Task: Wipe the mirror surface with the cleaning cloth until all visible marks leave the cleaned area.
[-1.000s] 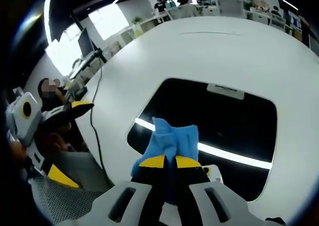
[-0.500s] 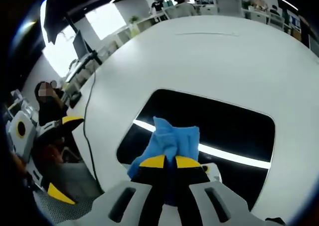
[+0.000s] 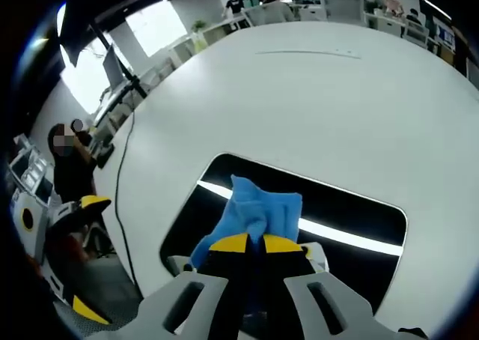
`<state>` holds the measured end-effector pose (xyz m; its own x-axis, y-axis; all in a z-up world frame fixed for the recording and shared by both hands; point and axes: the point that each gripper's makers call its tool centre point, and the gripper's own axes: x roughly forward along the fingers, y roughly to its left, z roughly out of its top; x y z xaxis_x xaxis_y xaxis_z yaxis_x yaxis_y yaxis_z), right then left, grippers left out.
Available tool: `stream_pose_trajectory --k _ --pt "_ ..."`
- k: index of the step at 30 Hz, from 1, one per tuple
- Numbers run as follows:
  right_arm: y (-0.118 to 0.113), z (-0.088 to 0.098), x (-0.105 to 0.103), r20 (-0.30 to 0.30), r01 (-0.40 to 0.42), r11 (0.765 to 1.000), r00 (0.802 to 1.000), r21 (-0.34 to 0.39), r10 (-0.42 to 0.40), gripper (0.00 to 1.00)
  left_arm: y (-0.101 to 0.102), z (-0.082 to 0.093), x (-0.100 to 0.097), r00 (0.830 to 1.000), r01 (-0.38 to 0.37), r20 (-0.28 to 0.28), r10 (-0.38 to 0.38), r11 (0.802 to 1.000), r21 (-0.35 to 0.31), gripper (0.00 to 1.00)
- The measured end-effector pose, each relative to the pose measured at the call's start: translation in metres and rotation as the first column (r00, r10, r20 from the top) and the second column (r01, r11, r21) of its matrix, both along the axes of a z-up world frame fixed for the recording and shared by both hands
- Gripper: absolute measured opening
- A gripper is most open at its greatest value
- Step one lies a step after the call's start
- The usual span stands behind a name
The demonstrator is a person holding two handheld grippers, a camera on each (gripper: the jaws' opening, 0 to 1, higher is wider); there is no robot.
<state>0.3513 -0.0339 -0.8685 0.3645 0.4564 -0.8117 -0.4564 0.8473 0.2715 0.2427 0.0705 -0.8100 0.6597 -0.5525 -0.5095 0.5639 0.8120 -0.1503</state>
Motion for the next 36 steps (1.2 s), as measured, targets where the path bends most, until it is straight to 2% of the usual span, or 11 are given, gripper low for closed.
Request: stream_pose_trajectory --k 7,21,26,36 --pt "0.0 0.0 0.021 0.001 0.002 1.0 1.0 -0.026 -0.002 0.0 0.0 0.0 0.0 1.0 -0.003 0.001 0.003 1.0 0.0 0.95" --pt "0.002 0.0 0.044 0.022 0.004 0.998 1.0 -0.059 -0.003 0.0 0.001 0.0 0.001 1.0 -0.004 0.003 0.004 1.0 0.003 0.94" --pt "0.001 0.0 0.044 0.01 0.003 0.999 1.0 -0.052 -0.003 0.0 0.001 0.0 0.001 1.0 -0.005 0.003 0.005 1.0 0.004 0.94" --pt "0.001 0.0 0.044 0.035 -0.016 0.999 0.999 -0.039 0.017 0.0 0.0 -0.001 0.0 1.0 0.0 -0.001 0.0 1.0 0.012 0.94"
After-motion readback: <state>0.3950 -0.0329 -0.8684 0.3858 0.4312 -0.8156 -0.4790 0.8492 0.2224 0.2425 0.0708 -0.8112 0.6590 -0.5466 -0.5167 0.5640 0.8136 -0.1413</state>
